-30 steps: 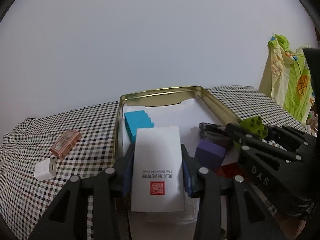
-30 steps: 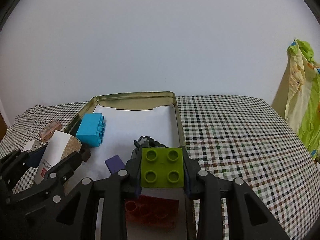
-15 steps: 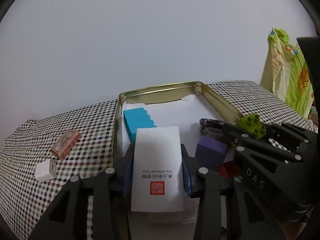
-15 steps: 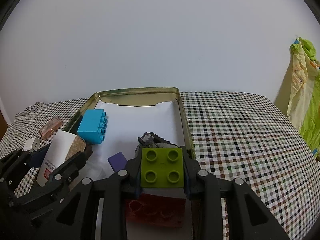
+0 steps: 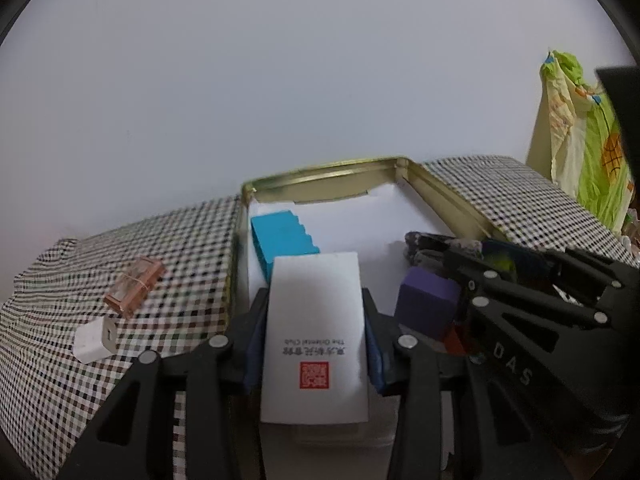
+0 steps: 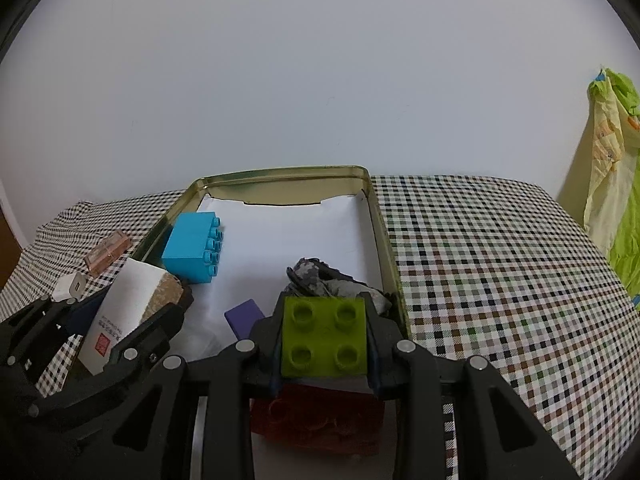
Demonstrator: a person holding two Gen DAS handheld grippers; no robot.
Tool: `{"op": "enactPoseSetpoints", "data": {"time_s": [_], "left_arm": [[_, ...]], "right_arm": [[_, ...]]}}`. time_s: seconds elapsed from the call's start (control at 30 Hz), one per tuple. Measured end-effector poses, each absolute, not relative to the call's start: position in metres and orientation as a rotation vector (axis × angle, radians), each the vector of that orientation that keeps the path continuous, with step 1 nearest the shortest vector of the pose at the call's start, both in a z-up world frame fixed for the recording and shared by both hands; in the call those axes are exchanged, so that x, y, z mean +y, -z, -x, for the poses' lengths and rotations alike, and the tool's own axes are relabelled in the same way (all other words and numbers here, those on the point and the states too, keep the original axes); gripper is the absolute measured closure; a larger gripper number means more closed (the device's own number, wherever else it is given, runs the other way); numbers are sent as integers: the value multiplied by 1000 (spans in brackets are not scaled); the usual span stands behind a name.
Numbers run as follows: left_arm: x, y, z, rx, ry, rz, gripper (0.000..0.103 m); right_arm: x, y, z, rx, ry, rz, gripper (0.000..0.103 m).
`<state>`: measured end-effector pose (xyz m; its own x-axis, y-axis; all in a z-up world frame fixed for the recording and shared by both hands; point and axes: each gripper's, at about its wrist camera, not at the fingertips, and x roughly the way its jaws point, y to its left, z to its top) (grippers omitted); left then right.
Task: Organize rigid objects
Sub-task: 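Lower the white box and green brick into the tin and open both tools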
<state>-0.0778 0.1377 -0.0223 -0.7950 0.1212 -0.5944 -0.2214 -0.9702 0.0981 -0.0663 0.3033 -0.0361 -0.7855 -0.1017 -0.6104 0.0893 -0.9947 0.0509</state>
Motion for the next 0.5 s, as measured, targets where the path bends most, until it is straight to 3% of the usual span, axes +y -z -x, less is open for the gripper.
{"op": "enactPoseSetpoints", "data": {"time_s": [0.17, 0.23, 0.27, 0.33, 0.4, 0.43, 0.5], "left_arm": [[129, 19, 77, 185, -2839, 886, 37], [123, 16, 77, 138, -2856, 870, 21], [120, 14, 76, 104, -2861, 858, 17], [112, 10, 75, 26, -2872, 825, 5], [106, 6, 72, -41, -2875, 784, 0], [104, 4, 71, -68, -2872, 758, 0], [102, 0, 68, -70, -2867, 735, 0]], "right_arm": [[308, 35, 63, -78, 2896, -972, 65], [313, 34, 61, -150, 2889, -946, 65], [314, 33, 60, -170, 2892, -933, 65], [318, 30, 56, -186, 2929, -899, 59], [325, 27, 53, -274, 2917, -846, 51], [330, 25, 50, -331, 2920, -818, 39], [336, 21, 45, -390, 2933, -759, 27]]}}
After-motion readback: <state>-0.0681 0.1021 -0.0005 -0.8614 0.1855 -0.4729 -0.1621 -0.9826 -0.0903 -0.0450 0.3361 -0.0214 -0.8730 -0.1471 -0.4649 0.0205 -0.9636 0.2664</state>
